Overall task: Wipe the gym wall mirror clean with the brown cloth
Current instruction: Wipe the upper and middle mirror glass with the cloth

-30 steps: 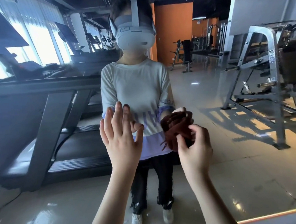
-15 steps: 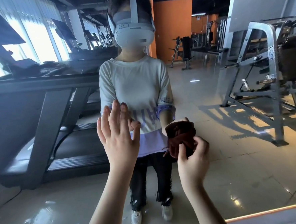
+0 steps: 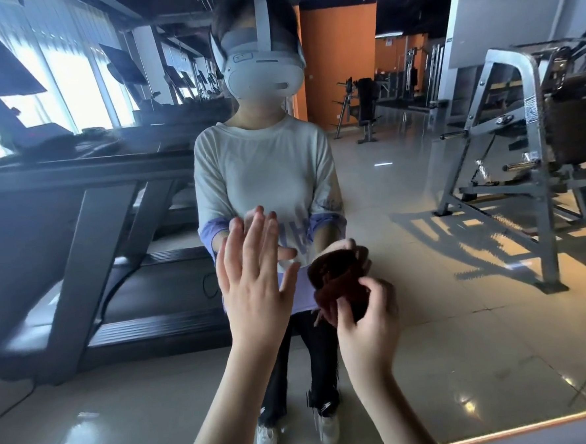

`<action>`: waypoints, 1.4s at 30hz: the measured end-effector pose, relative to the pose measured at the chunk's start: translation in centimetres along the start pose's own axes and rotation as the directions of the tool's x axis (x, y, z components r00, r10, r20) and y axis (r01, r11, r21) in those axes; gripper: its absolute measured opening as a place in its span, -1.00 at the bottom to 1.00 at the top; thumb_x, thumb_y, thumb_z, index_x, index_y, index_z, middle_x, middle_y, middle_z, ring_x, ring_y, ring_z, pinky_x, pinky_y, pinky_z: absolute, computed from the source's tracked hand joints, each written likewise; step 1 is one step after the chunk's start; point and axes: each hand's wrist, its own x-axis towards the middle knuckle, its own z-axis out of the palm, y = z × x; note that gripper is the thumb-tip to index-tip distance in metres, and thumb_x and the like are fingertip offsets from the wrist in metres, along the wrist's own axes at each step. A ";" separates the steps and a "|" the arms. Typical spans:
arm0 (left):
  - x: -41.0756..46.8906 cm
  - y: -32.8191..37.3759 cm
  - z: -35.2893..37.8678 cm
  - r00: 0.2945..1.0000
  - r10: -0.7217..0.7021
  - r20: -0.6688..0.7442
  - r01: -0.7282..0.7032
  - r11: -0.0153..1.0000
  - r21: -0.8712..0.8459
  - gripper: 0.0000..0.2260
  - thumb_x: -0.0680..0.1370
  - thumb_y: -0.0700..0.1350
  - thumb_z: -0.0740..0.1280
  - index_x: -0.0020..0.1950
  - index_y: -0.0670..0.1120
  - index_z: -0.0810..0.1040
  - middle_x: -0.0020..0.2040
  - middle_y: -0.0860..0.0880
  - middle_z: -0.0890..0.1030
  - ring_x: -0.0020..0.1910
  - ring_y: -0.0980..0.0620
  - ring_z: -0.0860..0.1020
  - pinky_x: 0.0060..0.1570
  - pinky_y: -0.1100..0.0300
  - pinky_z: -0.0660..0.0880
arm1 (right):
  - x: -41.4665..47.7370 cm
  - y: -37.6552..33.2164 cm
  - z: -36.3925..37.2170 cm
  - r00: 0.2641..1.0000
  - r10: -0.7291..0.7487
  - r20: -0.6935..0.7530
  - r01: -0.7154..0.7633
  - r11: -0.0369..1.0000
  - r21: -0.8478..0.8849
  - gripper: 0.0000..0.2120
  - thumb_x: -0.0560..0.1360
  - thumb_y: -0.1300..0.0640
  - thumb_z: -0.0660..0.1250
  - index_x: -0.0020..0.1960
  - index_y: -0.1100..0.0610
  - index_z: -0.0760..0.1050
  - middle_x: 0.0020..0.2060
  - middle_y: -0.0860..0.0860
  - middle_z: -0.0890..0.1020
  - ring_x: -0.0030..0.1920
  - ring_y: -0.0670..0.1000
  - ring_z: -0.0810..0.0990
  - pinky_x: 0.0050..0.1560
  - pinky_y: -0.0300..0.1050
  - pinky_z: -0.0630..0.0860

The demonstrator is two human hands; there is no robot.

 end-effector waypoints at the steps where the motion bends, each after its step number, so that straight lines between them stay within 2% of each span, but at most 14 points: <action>1: 0.0 0.1 0.3 1.000 0.003 0.002 -0.003 1.000 0.007 -0.43 0.53 0.01 0.38 0.51 -0.08 0.35 0.52 -0.09 0.34 0.51 -0.18 0.25 0.38 -0.20 0.30 | 0.5 -0.3 -0.1 0.999 -0.040 0.007 0.040 0.999 0.006 -0.70 0.39 0.08 0.29 0.10 0.13 0.42 -0.08 0.18 0.59 -0.03 0.17 0.52 -0.03 -0.05 0.42; 3: -0.1 -0.1 0.8 1.000 0.017 -0.010 -0.017 0.998 0.058 -0.40 0.50 -0.02 0.45 0.50 -0.07 0.35 0.51 -0.11 0.39 0.50 -0.20 0.28 0.34 -0.23 0.35 | 2.9 -0.9 -0.5 0.996 -0.072 -0.046 0.073 0.997 0.024 -0.70 0.42 0.10 0.30 0.10 0.20 0.48 -0.07 0.17 0.59 -0.03 0.14 0.51 -0.02 -0.05 0.43; 7: -0.3 -0.3 1.2 0.999 0.026 -0.036 -0.022 0.996 0.089 -0.41 0.49 -0.05 0.47 0.48 -0.08 0.38 0.48 -0.13 0.43 0.49 -0.20 0.30 0.36 -0.20 0.35 | 7.9 -2.4 -1.1 0.979 0.011 -0.201 0.011 0.994 0.108 -0.69 0.45 0.15 0.34 0.16 0.24 0.49 0.01 0.17 0.57 0.00 0.21 0.56 0.01 0.10 0.52; 12: -0.3 0.3 1.3 0.999 -0.005 -0.053 0.010 0.997 0.081 -0.42 0.48 -0.08 0.45 0.47 -0.10 0.37 0.46 -0.16 0.45 0.49 -0.21 0.29 0.41 -0.19 0.31 | 9.0 -4.1 -0.7 0.954 -0.291 -0.074 0.293 0.956 0.016 -0.72 0.45 0.16 0.34 0.11 0.26 0.58 -0.02 0.19 0.61 -0.01 0.16 0.51 -0.01 -0.04 0.44; 14: -0.3 0.5 1.2 0.998 -0.021 -0.052 0.025 0.997 0.072 -0.44 0.50 -0.02 0.42 0.46 -0.10 0.37 0.47 -0.16 0.44 0.49 -0.20 0.28 0.43 -0.16 0.27 | 10.9 -4.5 -1.1 0.936 -0.336 -0.104 0.337 0.941 -0.003 -0.73 0.45 0.16 0.37 0.12 0.24 0.59 -0.01 0.19 0.62 -0.01 0.15 0.51 -0.01 -0.02 0.45; 18: -0.2 1.0 1.1 0.997 -0.051 -0.050 0.054 0.997 0.051 -0.43 0.52 0.10 0.34 0.45 -0.13 0.41 0.49 -0.13 0.38 0.49 -0.21 0.26 0.45 -0.11 0.19 | 14.0 -4.0 -2.7 0.949 -0.169 -0.265 0.191 0.980 0.058 -0.71 0.45 0.20 0.41 0.16 0.26 0.59 0.02 0.19 0.63 0.02 0.17 0.55 0.07 -0.18 0.40; 20: -0.2 1.3 1.3 0.997 -0.060 -0.058 0.064 0.996 0.058 -0.43 0.53 0.13 0.33 0.46 -0.13 0.39 0.51 -0.10 0.33 0.49 -0.22 0.25 0.46 -0.11 0.16 | 13.6 -3.9 -2.7 0.956 -0.111 -0.273 0.138 0.987 0.079 -0.69 0.47 0.21 0.39 0.19 0.26 0.58 0.07 0.20 0.62 0.04 0.23 0.55 0.11 -0.15 0.40; 22: -0.2 1.5 1.5 0.995 -0.075 -0.068 0.080 0.994 0.073 -0.41 0.54 0.15 0.32 0.47 -0.13 0.37 0.51 -0.08 0.29 0.50 -0.22 0.24 0.48 -0.10 0.13 | 12.4 -3.8 -1.9 0.951 -0.228 -0.211 0.234 0.972 0.002 -0.69 0.47 0.21 0.36 0.19 0.24 0.58 0.09 0.20 0.61 0.05 0.23 0.52 0.10 0.02 0.44; 25: -0.2 1.8 1.6 0.994 -0.079 -0.079 0.086 0.992 0.096 -0.41 0.53 0.12 0.33 0.48 -0.12 0.33 0.52 -0.06 0.27 0.50 -0.20 0.23 0.48 -0.10 0.14 | 12.3 -3.5 -2.3 0.914 -0.393 -0.105 0.388 0.919 -0.065 -0.71 0.45 0.15 0.37 0.15 0.18 0.62 0.04 0.15 0.64 -0.01 0.22 0.54 -0.02 0.08 0.47; 27: -0.2 1.8 1.5 0.994 -0.082 -0.078 0.090 0.991 0.103 -0.39 0.50 0.09 0.38 0.47 -0.12 0.33 0.52 -0.05 0.25 0.50 -0.19 0.23 0.48 -0.08 0.14 | 13.5 -2.8 -3.3 0.923 -0.359 -0.140 0.352 0.933 -0.074 -0.72 0.44 0.13 0.39 0.13 0.17 0.63 0.00 0.15 0.65 -0.03 0.22 0.55 -0.04 0.05 0.45; 31: -0.3 2.2 1.5 0.993 -0.106 -0.059 0.112 0.988 0.110 -0.32 0.45 0.05 0.45 0.49 -0.13 0.29 0.53 -0.06 0.24 0.50 -0.20 0.22 0.46 -0.13 0.17 | 14.0 -0.9 -4.5 0.956 -0.115 -0.272 0.121 0.993 0.008 -0.70 0.44 0.19 0.40 0.16 0.23 0.61 0.04 0.18 0.64 0.03 0.14 0.49 0.03 0.05 0.47; 34: -0.4 2.3 1.8 0.992 -0.104 -0.072 0.112 0.988 0.107 -0.33 0.47 0.05 0.45 0.49 -0.13 0.31 0.52 -0.08 0.26 0.50 -0.21 0.24 0.45 -0.17 0.19 | 11.1 -0.7 -3.5 0.958 -0.226 -0.175 0.220 0.974 -0.053 -0.66 0.38 0.31 0.38 0.16 0.24 0.61 0.09 0.18 0.63 0.07 0.19 0.51 0.07 0.08 0.48; 37: -0.4 2.3 2.0 0.991 -0.095 -0.094 0.105 0.989 0.107 -0.38 0.50 0.06 0.42 0.47 -0.16 0.35 0.51 -0.10 0.29 0.49 -0.22 0.25 0.45 -0.16 0.19 | 10.1 -0.2 -3.4 0.943 -0.326 -0.065 0.318 0.942 -0.110 -0.69 0.38 0.24 0.40 0.12 0.20 0.63 0.06 0.13 0.65 0.04 0.19 0.55 0.04 0.07 0.47; 42: -0.4 2.5 2.1 0.988 -0.111 -0.105 0.120 0.990 0.075 -0.47 0.57 0.05 0.38 0.45 -0.20 0.43 0.49 -0.15 0.36 0.47 -0.24 0.29 0.44 -0.18 0.23 | 11.6 1.6 -5.1 0.974 0.007 -0.227 -0.018 0.999 -0.048 -0.68 0.41 0.11 0.40 0.11 0.24 0.57 0.00 0.15 0.62 0.02 0.11 0.52 -0.01 0.04 0.48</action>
